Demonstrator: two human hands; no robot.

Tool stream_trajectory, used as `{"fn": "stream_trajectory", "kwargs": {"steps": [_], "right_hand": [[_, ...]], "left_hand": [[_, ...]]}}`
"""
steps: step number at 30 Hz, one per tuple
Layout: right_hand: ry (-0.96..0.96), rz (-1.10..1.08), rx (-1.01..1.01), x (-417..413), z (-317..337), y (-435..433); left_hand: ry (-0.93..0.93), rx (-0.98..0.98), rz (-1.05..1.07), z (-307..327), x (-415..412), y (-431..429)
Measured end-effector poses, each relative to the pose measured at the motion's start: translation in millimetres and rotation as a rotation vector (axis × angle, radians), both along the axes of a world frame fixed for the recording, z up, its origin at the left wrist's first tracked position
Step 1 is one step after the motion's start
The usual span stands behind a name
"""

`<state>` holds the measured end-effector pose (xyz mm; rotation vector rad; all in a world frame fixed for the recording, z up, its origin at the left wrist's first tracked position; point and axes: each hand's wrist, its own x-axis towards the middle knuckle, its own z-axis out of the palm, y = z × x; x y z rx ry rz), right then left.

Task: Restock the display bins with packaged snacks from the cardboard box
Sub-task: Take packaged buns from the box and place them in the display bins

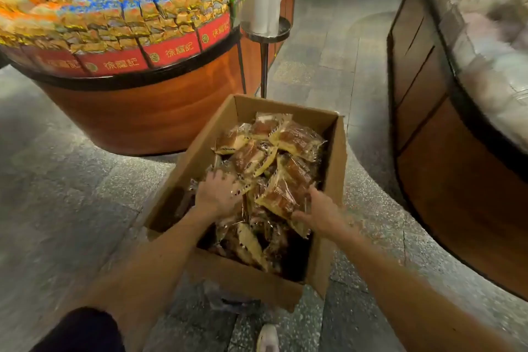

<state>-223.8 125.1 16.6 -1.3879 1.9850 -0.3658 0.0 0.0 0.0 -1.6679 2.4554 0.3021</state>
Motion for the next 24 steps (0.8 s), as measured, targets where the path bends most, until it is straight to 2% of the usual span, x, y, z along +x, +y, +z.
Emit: {"fn": "stream_trajectory", "kwargs": {"steps": [2, 6, 8, 11, 16, 19, 24], "right_hand": [[0.055, 0.019, 0.026, -7, -17, -23], [0.078, 0.112, 0.123, -19, -48, -60], [0.108, 0.216, 0.204, -24, -61, -70], [0.154, 0.311, 0.235, -25, -77, -72], [0.089, 0.369, 0.175, -42, -73, -73], [-0.022, 0.382, 0.146, -58, -55, -85], [-0.29, 0.365, 0.086, -89, -16, -113]], "left_hand": [[0.078, 0.077, 0.225, -15, -6, -18], [0.35, 0.344, 0.756, -45, -17, -34], [0.477, 0.369, 0.902, -57, -21, -35], [0.546, 0.299, 0.951, -68, -26, -29], [0.496, 0.15, 0.883, -48, -34, -2], [0.514, 0.071, 0.771, -34, -37, 16], [0.567, -0.033, 0.725, 12, -45, 27]]}}
